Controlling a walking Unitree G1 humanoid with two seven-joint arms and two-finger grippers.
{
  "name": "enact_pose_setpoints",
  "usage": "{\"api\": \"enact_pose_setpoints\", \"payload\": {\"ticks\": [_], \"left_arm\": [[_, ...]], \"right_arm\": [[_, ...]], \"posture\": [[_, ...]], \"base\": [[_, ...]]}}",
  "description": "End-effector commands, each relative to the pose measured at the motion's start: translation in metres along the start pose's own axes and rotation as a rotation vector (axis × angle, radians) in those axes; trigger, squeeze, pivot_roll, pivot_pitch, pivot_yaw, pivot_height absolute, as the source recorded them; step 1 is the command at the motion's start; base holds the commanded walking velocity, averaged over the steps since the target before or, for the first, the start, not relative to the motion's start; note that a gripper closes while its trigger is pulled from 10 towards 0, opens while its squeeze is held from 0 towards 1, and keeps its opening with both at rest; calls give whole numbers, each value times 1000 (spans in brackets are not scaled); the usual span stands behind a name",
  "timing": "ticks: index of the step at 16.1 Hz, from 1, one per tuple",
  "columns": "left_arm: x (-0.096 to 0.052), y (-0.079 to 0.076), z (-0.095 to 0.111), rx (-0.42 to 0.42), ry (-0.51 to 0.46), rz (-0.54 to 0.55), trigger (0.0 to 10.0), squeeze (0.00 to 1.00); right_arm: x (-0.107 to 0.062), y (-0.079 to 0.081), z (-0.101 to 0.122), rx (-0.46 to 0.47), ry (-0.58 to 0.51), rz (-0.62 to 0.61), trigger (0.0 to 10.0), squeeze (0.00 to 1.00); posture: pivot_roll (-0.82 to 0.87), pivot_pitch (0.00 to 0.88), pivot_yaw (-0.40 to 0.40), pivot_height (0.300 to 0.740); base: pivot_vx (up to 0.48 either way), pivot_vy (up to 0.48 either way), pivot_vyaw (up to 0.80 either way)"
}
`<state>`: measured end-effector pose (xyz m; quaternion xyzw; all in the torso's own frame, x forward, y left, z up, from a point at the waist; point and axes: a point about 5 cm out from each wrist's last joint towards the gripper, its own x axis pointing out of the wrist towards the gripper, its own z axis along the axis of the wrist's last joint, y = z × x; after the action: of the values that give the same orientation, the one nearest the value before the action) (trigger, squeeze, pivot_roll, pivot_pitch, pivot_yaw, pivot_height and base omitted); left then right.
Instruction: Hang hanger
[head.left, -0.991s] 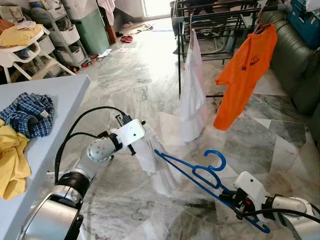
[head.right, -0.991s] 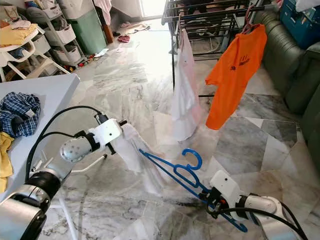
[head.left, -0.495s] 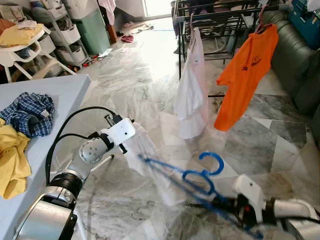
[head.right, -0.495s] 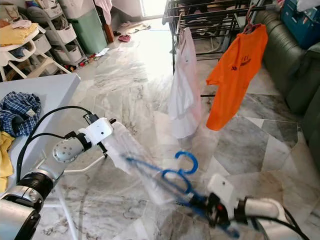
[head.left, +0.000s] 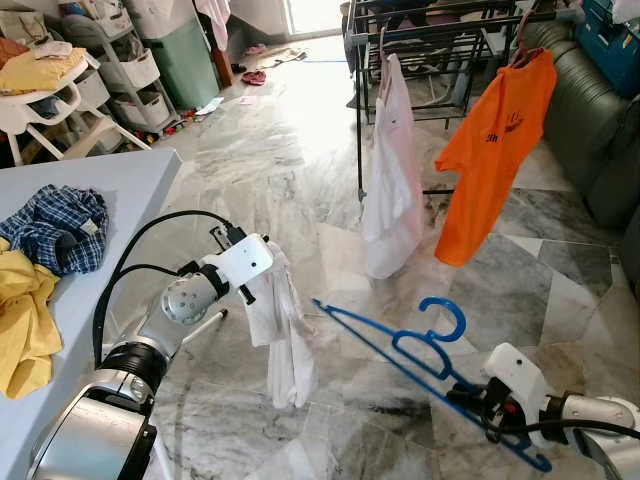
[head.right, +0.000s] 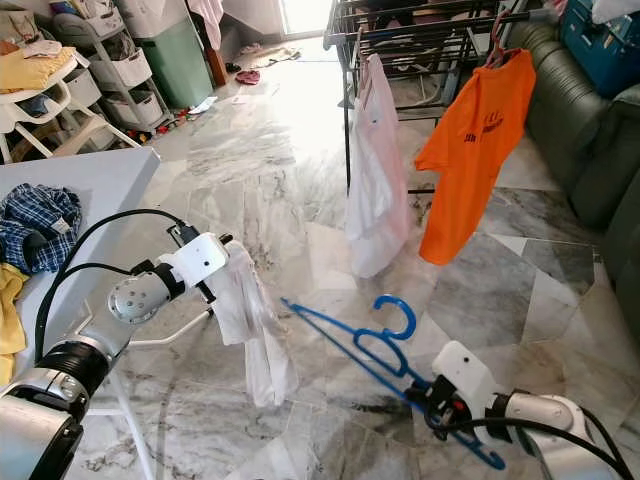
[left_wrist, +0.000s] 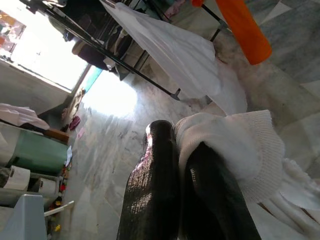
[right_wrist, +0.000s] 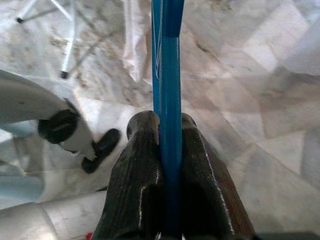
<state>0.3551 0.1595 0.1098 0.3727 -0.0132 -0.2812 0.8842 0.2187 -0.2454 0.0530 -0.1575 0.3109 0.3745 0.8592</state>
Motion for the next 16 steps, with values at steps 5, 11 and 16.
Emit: {"api": "enact_pose_setpoints", "payload": {"ticks": [5,11,16], "left_arm": [[-4,-2,-5,-11,8,14,10000,0],[-7,0,4,-34,-69,23,10000,0],[-17,-50,-31,-596,87,106,10000,0]], "right_arm": [[25,19,-1,-8,-15,32,10000,0],[28,20,-9,7,4,31,10000,0],[31,18,-10,3,3,24,10000,0]], "posture": [[-177,60,165,740],[-165,56,161,740],[-166,55,158,740]], "base": [[0,0,0],[0,0,0],[0,0,0]]}}
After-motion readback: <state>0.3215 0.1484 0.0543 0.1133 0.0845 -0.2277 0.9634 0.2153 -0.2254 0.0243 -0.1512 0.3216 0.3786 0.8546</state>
